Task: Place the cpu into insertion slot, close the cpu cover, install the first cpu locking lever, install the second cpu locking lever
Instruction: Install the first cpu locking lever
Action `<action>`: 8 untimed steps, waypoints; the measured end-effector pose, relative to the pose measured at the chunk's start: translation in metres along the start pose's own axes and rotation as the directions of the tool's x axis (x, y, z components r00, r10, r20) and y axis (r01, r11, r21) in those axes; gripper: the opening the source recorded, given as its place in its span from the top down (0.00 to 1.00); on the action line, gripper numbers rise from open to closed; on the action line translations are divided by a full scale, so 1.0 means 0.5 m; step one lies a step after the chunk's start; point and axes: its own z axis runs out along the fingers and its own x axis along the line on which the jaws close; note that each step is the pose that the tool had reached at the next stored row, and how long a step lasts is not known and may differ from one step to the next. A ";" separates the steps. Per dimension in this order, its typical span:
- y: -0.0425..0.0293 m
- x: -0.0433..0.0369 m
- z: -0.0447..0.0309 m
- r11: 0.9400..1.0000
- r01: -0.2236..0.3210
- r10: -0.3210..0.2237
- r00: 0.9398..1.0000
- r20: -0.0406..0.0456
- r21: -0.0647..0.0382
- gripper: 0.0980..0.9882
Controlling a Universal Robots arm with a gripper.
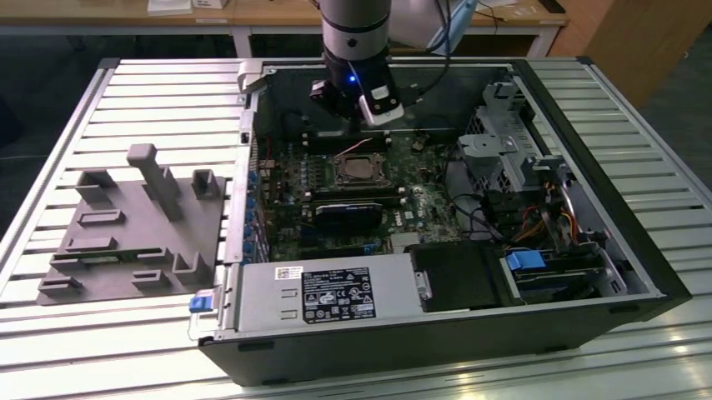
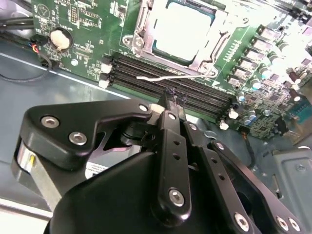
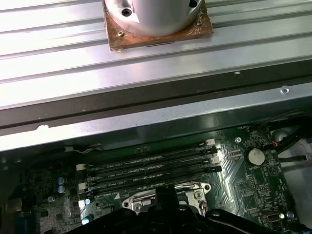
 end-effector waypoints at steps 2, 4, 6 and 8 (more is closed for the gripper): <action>-0.001 0.001 0.001 1.000 0.005 -0.005 1.000 0.017 -0.004 1.00; -0.001 0.002 0.003 1.000 0.011 -0.011 0.999 0.043 -0.009 1.00; -0.002 0.004 0.004 1.000 0.018 -0.017 0.998 0.066 -0.014 1.00; -0.003 0.006 0.007 1.000 0.022 -0.020 0.997 0.080 -0.017 1.00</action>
